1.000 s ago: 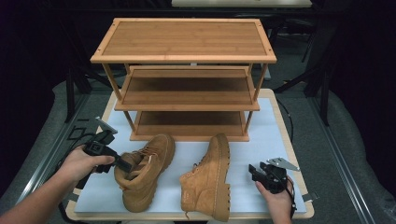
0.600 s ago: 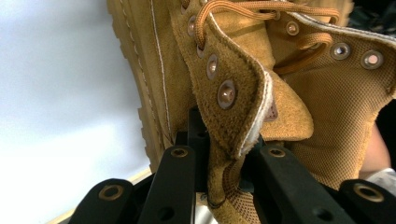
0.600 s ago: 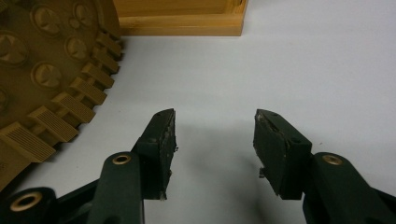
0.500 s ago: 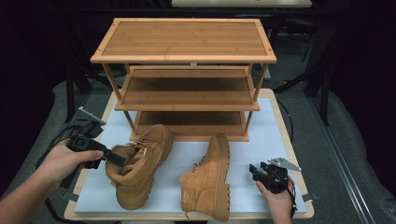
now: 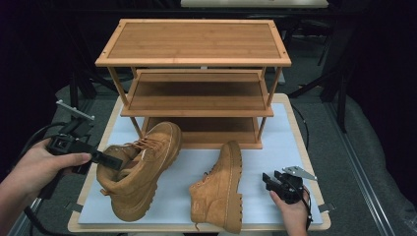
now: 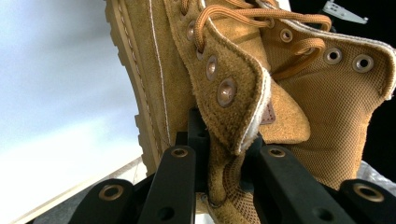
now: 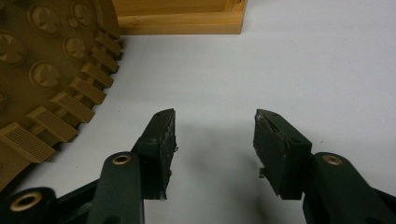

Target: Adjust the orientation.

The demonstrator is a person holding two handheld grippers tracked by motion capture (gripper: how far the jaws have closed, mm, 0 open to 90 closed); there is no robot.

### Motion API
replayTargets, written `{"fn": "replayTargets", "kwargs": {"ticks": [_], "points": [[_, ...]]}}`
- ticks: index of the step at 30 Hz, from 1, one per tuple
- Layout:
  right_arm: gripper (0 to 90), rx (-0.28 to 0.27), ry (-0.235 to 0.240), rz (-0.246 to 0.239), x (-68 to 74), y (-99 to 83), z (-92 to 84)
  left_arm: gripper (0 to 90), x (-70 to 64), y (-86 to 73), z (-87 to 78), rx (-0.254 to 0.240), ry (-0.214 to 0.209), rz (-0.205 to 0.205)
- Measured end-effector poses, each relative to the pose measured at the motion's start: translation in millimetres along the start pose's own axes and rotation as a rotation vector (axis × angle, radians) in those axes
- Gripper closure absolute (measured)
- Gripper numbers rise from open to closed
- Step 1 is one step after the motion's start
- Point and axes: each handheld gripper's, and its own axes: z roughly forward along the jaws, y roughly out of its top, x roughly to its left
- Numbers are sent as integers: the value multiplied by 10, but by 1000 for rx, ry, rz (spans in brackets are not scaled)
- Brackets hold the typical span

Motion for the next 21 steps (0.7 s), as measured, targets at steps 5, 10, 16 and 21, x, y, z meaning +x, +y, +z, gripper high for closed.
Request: {"fn": "replayTargets", "kwargs": {"ticks": [5,10,16,21], "points": [[484,-3,0,7,-8,-4,11,815,-92,-18,-109,-20,-2,19],[483,-18,8,21,-21,-8,19,816,-124,2,-156,-20,-13,33],[483,-8,3,26,-36,-3,5,816,-208,85,-222,-35,-26,47],[483,-18,4,21,-26,-1,10,817,-296,212,-267,-67,-46,76]]}}
